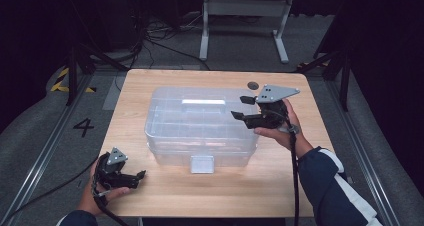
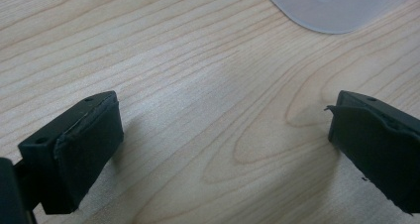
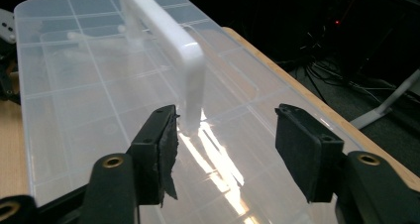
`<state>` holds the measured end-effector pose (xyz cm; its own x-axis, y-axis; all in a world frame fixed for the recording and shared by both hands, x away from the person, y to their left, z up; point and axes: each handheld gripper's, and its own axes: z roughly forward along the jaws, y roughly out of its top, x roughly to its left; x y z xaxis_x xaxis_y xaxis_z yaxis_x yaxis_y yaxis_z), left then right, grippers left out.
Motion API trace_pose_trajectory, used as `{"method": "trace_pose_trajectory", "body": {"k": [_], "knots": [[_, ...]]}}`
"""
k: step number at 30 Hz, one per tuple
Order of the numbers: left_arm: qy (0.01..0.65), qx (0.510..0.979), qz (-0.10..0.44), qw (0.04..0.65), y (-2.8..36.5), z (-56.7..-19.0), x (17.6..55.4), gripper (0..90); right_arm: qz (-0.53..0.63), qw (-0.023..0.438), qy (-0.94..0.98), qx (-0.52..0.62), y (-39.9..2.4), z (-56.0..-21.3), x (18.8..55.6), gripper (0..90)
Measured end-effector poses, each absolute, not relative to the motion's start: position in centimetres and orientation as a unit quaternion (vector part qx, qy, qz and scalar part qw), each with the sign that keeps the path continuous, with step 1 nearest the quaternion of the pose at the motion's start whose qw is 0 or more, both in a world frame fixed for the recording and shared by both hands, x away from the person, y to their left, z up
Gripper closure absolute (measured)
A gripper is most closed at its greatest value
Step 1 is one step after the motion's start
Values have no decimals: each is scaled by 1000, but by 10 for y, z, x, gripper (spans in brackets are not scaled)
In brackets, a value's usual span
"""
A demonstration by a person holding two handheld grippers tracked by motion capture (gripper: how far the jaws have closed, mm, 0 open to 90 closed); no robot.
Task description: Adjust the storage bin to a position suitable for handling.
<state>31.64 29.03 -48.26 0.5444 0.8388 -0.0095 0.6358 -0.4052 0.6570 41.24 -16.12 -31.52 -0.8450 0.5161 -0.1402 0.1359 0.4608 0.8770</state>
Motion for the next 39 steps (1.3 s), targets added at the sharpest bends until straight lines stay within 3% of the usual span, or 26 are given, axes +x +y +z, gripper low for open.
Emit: {"method": "trace_pose_trajectory", "body": {"k": [19, 27, 30, 39], "knots": [[448, 822, 164, 311, 290, -483, 316, 8, 451, 191, 857, 161, -126, -306, 413, 540], [449, 822, 164, 311, 290, -483, 316, 8, 443, 192, 858, 173, -123, -307, 419, 650], [452, 820, 165, 310, 290, -482, 316, 10, 444, 196, 857, 173, -124, -304, 420, 729], [454, 816, 169, 314, 291, -482, 315, 56, 443, 198, 859, 162, -122, -302, 421, 736]]}}
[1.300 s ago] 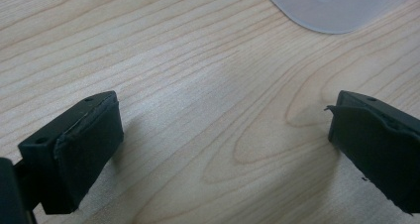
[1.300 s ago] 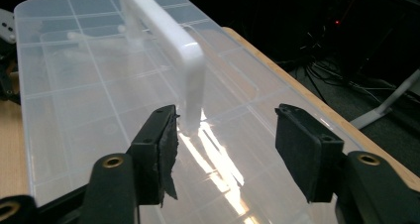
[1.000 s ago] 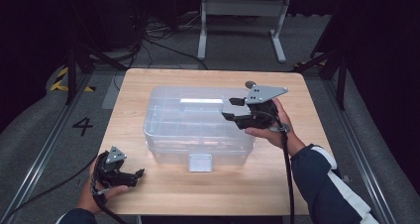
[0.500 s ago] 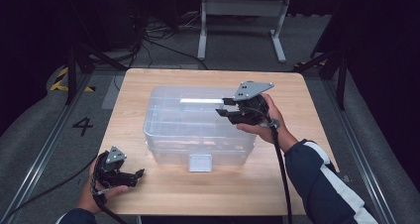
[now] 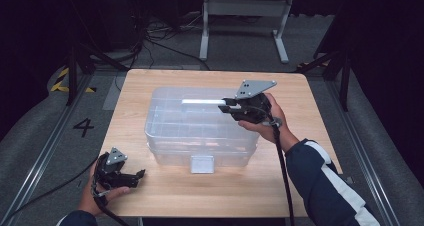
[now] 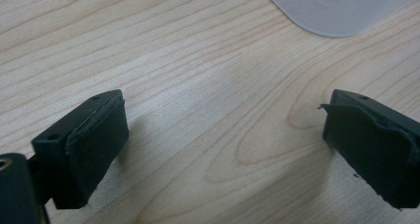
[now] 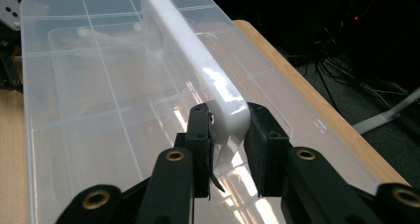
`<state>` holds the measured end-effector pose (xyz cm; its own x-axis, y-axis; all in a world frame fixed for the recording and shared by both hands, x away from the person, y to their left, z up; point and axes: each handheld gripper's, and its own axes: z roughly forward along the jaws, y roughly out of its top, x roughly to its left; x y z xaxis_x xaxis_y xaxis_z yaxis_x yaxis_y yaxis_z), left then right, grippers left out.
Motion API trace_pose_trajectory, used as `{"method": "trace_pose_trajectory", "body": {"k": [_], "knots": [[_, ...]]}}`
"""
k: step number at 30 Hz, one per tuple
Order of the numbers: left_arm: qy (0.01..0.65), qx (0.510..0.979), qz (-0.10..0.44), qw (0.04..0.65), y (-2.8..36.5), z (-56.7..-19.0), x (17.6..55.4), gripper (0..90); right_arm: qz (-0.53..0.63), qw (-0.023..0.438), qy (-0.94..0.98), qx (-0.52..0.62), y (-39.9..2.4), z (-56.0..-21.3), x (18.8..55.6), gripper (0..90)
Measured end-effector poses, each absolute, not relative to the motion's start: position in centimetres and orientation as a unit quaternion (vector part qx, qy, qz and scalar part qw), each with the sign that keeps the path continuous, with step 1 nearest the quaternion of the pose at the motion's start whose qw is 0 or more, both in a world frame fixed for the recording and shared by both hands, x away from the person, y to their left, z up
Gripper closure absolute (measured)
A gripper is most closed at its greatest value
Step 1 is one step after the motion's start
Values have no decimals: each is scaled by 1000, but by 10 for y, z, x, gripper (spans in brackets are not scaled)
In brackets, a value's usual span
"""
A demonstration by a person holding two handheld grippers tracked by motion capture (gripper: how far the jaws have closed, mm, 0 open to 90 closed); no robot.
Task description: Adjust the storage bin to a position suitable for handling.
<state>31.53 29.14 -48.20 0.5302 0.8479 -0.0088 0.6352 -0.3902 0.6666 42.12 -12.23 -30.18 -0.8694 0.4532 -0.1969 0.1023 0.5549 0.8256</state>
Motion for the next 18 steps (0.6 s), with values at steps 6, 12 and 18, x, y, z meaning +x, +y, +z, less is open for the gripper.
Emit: {"method": "trace_pose_trajectory", "body": {"k": [6, 12, 18], "knots": [[442, 823, 183, 306, 288, -475, 312, 261, 440, 196, 861, 161, -122, -300, 422, 737], [420, 814, 196, 350, 286, -454, 304, 372, 437, 192, 863, 163, -122, -295, 426, 735], [392, 811, 202, 384, 279, -435, 297, 437, 435, 187, 865, 165, -122, -292, 429, 734]]}}
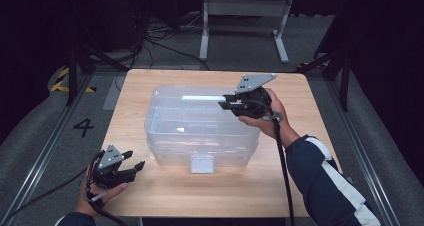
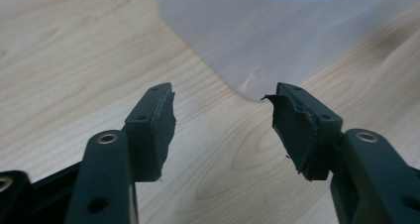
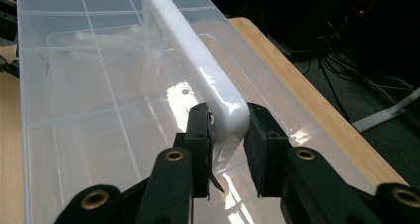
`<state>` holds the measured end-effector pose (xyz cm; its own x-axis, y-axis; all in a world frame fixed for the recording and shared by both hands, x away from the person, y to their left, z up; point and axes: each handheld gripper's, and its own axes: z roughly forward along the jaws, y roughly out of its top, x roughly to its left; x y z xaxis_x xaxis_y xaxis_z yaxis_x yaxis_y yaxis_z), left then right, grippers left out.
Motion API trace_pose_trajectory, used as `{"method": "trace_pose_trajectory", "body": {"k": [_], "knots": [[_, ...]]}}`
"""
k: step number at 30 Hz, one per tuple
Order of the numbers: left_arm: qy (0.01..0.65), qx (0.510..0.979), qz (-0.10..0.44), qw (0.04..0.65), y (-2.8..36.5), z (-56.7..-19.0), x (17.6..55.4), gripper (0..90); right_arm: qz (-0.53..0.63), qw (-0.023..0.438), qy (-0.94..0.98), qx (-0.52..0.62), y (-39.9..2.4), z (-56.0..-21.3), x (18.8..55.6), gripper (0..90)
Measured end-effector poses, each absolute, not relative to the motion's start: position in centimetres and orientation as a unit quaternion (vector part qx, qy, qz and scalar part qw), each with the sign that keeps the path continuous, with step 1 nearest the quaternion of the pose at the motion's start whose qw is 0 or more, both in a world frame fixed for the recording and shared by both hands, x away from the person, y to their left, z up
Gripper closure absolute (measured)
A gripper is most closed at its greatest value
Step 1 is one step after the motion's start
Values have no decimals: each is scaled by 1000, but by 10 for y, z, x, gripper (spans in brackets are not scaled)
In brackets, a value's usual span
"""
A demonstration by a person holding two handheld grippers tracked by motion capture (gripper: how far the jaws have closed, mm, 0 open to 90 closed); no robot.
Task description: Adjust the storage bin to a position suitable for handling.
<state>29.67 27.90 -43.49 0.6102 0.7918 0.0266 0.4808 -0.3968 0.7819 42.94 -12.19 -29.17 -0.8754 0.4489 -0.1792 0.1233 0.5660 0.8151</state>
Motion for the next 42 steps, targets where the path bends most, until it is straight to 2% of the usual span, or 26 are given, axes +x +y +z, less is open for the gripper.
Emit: {"method": "trace_pose_trajectory", "body": {"k": [14, 21, 31, 42], "knots": [[375, 796, 213, 424, 267, -405, 295, 564, 438, 181, 864, 170, -122, -286, 436, 730], [353, 803, 214, 429, 253, -394, 298, 666, 437, 183, 864, 170, -122, -284, 438, 728], [359, 802, 217, 425, 249, -392, 304, 802, 441, 183, 862, 172, -123, -284, 440, 723], [351, 802, 226, 427, 248, -391, 305, 832, 454, 213, 846, 182, -139, -282, 429, 623]]}}
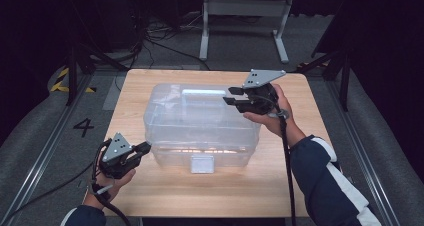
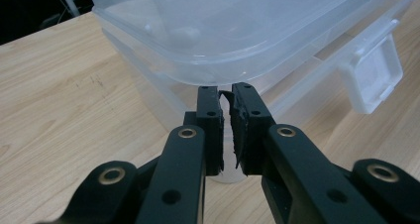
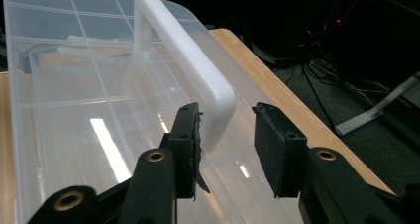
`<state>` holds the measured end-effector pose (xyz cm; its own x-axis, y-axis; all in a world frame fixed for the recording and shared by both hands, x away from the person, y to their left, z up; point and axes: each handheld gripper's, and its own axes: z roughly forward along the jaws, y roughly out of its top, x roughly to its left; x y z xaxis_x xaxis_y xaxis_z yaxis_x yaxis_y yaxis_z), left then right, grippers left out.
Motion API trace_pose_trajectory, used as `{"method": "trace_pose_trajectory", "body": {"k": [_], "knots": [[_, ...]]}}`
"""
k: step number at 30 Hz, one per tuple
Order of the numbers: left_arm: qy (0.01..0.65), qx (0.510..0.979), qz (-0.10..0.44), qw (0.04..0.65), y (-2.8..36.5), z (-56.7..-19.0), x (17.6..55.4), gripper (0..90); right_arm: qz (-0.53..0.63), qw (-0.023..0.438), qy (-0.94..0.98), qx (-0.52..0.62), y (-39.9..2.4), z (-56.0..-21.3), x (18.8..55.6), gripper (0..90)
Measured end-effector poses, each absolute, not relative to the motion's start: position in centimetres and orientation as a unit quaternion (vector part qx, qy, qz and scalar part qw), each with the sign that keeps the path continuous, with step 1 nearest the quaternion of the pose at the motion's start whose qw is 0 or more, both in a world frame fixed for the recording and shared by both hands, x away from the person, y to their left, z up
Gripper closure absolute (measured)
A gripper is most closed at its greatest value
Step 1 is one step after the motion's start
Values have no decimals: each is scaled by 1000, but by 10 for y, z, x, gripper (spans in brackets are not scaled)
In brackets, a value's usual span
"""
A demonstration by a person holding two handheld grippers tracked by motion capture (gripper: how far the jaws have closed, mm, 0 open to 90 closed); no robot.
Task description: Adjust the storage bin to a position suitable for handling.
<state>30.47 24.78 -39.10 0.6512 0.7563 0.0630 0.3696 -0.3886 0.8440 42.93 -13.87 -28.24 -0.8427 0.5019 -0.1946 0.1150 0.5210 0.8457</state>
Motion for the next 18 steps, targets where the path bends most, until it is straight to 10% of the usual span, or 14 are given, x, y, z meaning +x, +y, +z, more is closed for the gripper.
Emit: {"method": "trace_pose_trajectory", "body": {"k": [18], "knots": [[342, 799, 235, 436, 250, -381, 308, 844, 479, 260, 796, 264, -245, -302, 404, 579]]}}
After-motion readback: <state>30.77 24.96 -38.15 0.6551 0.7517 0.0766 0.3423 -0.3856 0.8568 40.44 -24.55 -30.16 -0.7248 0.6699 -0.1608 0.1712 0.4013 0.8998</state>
